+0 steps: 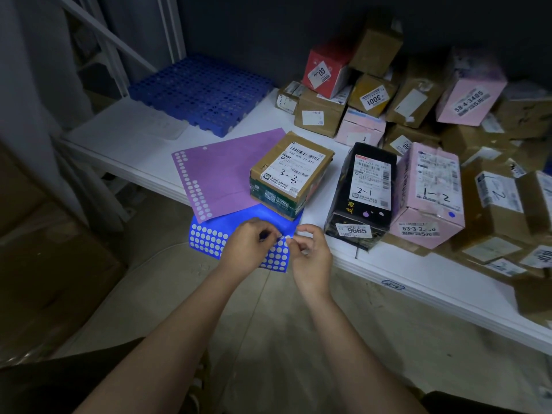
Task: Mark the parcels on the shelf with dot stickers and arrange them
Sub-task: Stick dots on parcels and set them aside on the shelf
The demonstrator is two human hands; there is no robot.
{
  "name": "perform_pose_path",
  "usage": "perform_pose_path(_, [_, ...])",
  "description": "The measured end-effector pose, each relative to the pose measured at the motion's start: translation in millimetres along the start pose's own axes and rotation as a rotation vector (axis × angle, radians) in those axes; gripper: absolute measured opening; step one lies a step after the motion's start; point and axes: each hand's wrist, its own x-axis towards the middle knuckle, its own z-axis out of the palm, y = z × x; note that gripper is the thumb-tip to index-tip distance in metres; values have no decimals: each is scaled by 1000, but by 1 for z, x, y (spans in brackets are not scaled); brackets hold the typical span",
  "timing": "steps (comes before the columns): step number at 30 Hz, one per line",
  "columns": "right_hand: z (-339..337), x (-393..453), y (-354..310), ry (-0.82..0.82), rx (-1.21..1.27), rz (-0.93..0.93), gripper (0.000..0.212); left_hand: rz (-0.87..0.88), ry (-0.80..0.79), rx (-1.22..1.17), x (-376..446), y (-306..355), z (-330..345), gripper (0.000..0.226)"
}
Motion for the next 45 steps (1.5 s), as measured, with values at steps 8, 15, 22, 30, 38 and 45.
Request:
perform_pose_path(8, [-21,6,-16,24,-205,-180,12,154,342,46,-4,20,-21,13])
perform_pose_path(15, [-23,45,-62,22,-423,-549,13,266,424,265,60,46,-51,19])
perform_pose_path(22, [-23,90,-75,-195,-798,-544,35,224,257,552,105,47,-57,31])
perform_pose_path(30, [-18,89,-64,-85,-775,-604,28,297,151,672,106,38,-59,30])
perform_pose_path(38, [-13,88,-60,-57,-757,-637,28,331,78,773,93,28,-69,42])
perform_pose_path(45, [-19,80,-69,-195,-693,-455,40,-22,-128,387,82,31,-69,54])
